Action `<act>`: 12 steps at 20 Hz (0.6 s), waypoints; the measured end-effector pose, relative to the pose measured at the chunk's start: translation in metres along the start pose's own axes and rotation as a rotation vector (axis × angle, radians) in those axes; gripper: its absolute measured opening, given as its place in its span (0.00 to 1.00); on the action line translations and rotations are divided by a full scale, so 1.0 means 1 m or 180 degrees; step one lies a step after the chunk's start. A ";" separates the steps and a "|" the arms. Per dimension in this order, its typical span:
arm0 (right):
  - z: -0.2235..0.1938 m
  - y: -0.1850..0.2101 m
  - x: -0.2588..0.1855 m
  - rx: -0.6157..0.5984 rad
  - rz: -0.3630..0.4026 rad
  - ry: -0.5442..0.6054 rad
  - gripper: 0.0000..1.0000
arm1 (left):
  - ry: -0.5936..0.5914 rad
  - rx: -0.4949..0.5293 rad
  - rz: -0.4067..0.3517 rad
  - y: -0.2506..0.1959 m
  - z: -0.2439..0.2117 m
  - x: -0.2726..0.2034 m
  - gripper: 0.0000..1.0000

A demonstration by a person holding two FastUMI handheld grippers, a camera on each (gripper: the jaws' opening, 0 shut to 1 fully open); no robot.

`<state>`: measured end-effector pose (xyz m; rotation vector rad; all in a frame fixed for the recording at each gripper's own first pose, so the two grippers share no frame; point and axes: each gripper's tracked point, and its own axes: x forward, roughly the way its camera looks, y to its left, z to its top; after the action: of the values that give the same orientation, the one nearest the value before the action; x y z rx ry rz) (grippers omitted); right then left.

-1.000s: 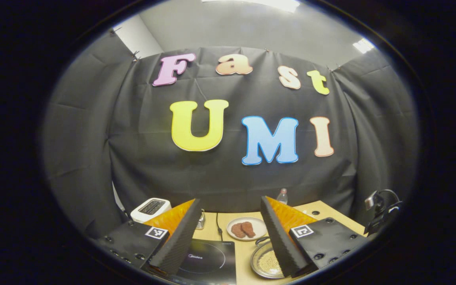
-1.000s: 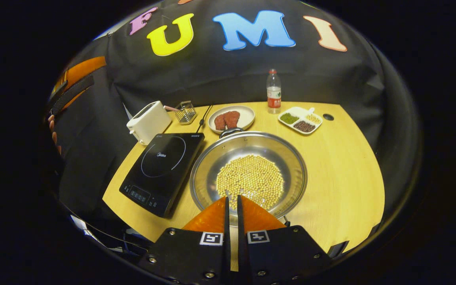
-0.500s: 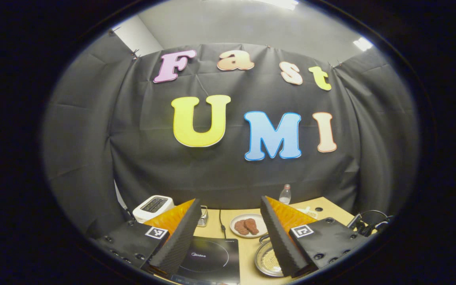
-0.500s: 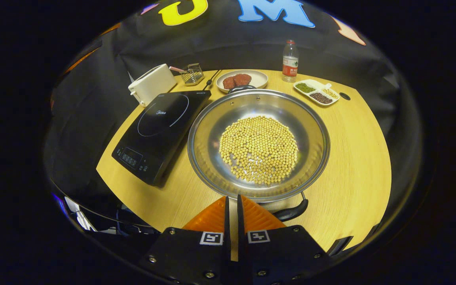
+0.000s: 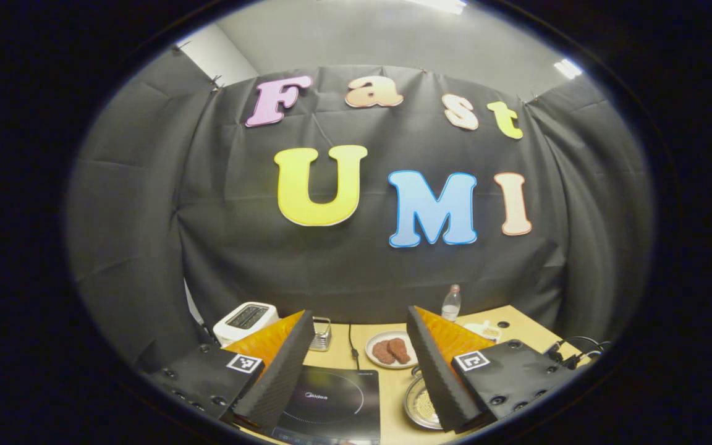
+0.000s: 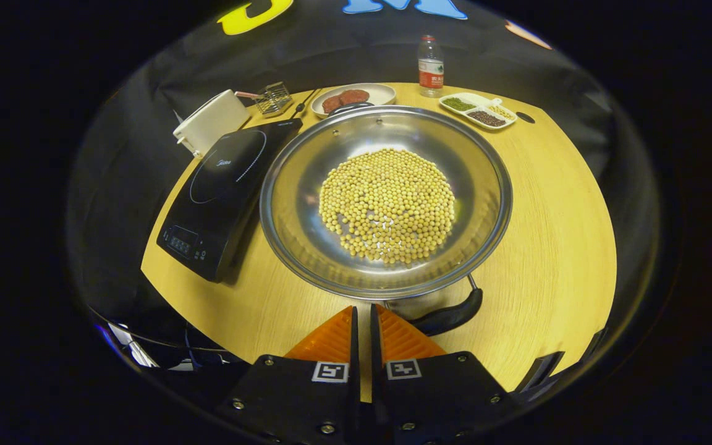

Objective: First push the handle of the pot to place it horizontally, then grasp the pot with both hands and set it on the induction cooktop.

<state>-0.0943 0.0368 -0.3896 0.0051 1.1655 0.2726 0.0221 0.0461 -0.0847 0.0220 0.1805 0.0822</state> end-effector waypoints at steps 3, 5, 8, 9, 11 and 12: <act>-0.005 -0.005 0.006 0.0090 -0.0012 -0.0002 0.01 | 0.0020 -0.0008 -0.0007 -0.002 -0.001 0.000 0.97; -0.006 -0.009 0.007 0.0114 -0.0050 -0.0022 0.01 | 0.0018 -0.0001 -0.0018 -0.006 -0.002 -0.002 0.99; -0.006 -0.017 0.006 0.0196 -0.0108 -0.0063 0.01 | 0.0018 0.0019 -0.0039 -0.010 -0.002 -0.002 0.97; -0.006 -0.020 0.006 0.0230 -0.0127 -0.0079 0.01 | 0.0021 0.0020 -0.0045 -0.011 -0.002 -0.001 0.97; -0.005 -0.027 0.006 0.0286 -0.0169 -0.0104 0.01 | 0.0038 0.0022 -0.0058 -0.013 -0.003 0.001 0.97; -0.004 -0.032 0.005 0.0313 -0.0195 -0.0114 0.01 | 0.0041 0.0025 -0.0064 -0.015 -0.003 0.001 0.99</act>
<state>-0.0897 0.0067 -0.4009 0.0603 1.1405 0.1604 0.0232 0.0315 -0.0881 0.0276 0.1939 0.0616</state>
